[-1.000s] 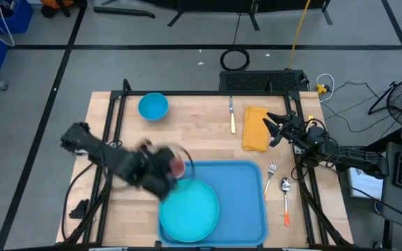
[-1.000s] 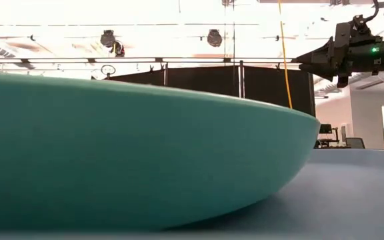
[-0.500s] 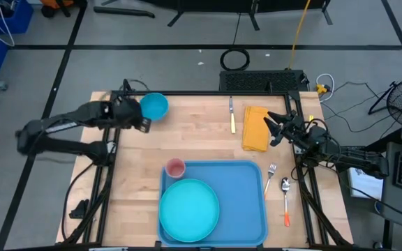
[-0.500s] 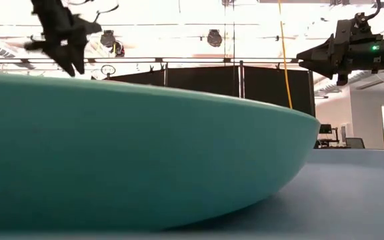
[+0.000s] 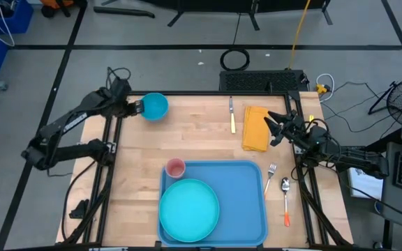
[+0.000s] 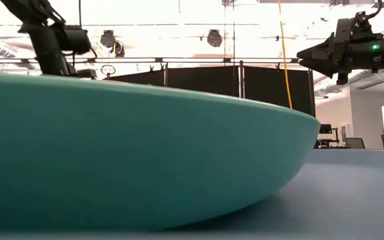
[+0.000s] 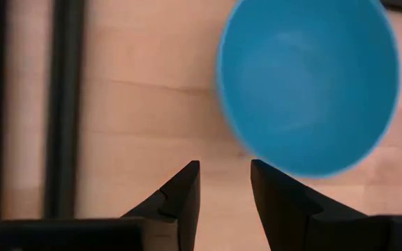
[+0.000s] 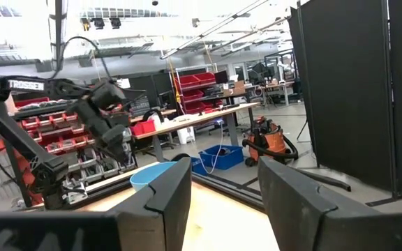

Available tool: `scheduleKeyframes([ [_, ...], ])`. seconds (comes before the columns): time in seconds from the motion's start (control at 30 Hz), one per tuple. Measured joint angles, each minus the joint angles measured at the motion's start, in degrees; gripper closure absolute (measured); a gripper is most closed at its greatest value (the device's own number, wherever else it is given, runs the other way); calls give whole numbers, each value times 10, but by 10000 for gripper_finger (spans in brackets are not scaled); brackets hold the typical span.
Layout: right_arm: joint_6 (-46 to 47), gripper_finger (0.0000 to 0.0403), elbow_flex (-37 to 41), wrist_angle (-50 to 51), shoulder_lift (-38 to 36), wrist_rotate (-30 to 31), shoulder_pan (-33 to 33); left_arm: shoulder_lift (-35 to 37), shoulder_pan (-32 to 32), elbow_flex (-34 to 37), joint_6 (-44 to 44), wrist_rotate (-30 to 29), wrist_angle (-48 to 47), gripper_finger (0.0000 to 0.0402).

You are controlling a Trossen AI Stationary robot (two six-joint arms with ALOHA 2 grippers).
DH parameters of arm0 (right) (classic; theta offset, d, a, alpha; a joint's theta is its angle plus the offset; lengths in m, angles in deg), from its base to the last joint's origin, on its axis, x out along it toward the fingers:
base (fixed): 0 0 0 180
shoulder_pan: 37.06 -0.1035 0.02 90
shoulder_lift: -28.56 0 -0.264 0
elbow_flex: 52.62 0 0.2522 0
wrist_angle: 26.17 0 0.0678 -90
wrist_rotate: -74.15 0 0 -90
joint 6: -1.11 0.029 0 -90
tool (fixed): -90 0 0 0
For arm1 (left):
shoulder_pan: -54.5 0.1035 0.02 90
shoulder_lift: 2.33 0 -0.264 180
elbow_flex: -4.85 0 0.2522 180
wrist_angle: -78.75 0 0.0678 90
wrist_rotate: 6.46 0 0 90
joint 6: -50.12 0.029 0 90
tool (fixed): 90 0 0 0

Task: Set up tray
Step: Put the blue bowl on the light blue plate

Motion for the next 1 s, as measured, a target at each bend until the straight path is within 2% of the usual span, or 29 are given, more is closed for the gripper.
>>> scheduleKeyframes([
  [0.2, 0, 245, 0, 1, 0, 0, 0, -66, 9, 0, 19, 16, 69, 271],
  [0.4, 0, 245, 0, 5, 0, 0, 0, -123, 12, 0, 13, 16, 88, 271],
  [0.67, 0, 245, 0, 5, 0, 0, 0, -149, 12, 0, 27, -5, 99, 273],
  [0.73, 0, 245, 0, 5, 0, 0, 0, -149, 10, 0, 38, -12, 99, 292],
  [0.83, 0, 245, 0, 6, 0, 0, 0, -147, 5, 0, 50, -15, 100, 372],
  [1.0, -15, 245, 0, 10, 0, -1, 0, -124, -18, 0, 71, -16, 109, 394],
])
